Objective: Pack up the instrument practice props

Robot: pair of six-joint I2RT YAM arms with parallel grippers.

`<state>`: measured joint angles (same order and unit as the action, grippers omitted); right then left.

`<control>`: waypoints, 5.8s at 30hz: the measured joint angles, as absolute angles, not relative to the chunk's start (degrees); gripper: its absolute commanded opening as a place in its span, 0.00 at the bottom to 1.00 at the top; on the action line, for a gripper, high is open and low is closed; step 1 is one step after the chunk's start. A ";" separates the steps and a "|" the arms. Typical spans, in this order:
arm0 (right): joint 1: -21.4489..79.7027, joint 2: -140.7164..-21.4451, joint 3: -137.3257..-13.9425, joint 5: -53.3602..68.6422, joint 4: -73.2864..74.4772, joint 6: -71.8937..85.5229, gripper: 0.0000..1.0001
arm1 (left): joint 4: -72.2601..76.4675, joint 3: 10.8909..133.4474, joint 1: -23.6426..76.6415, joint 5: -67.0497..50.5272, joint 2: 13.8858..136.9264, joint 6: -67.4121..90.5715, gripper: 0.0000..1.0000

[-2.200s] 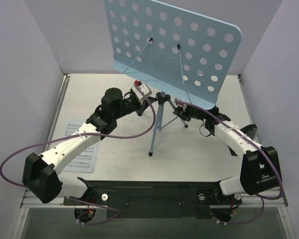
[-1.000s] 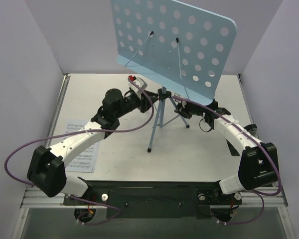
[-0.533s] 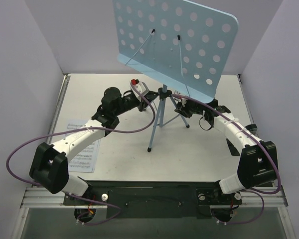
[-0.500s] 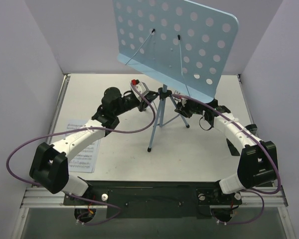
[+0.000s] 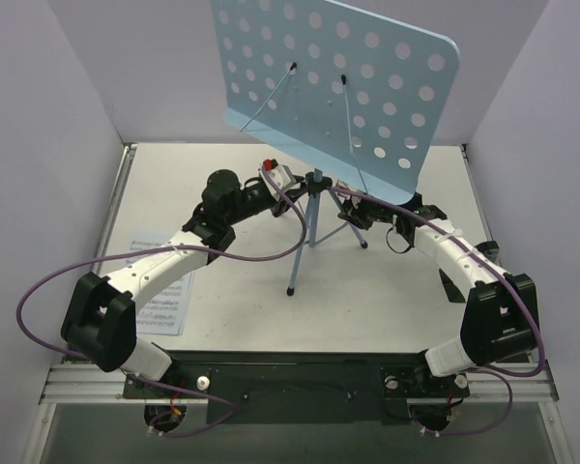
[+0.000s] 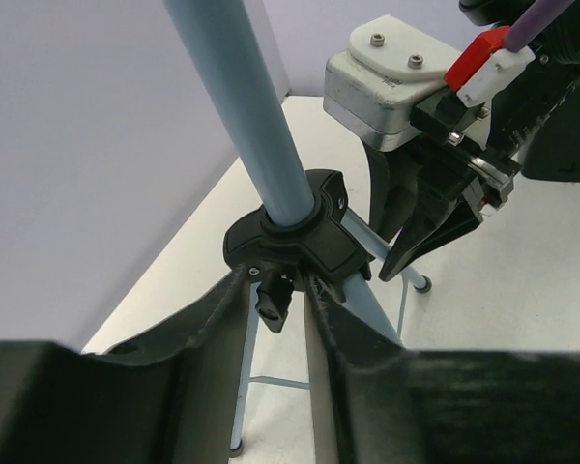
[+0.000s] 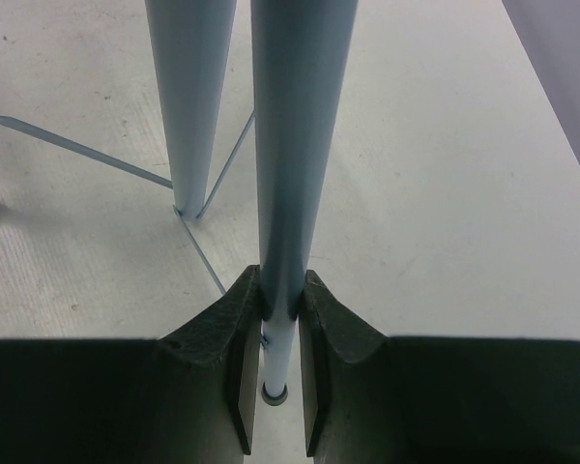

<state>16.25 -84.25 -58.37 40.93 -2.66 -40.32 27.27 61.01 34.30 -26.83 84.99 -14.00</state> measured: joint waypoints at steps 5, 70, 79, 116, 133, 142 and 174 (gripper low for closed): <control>16.25 -84.31 -58.43 40.93 -2.59 -40.40 0.00 | 27.07 61.01 34.02 -27.81 84.88 -14.55 0.02; 19.42 -91.48 -63.07 43.33 -7.79 -40.69 0.01 | 8.29 53.87 36.80 -15.22 66.83 -51.77 0.67; 19.25 -91.24 -62.19 43.79 -9.34 -40.45 0.01 | 9.89 59.29 36.82 -19.33 76.31 -68.90 0.47; 19.20 -91.26 -62.17 43.94 -9.45 -39.75 0.01 | 2.37 64.60 34.30 -19.44 78.85 -62.98 0.00; 20.40 -92.86 -66.78 44.25 -2.52 -41.30 0.01 | 5.93 66.94 25.41 -30.72 80.73 5.87 0.00; 21.26 -92.88 -67.81 43.05 0.54 -42.72 0.01 | 14.06 61.08 24.51 -31.14 79.07 18.52 0.00; 23.31 -91.79 -69.19 40.73 6.24 -43.77 0.01 | -6.13 51.62 8.47 -13.96 72.79 79.64 0.56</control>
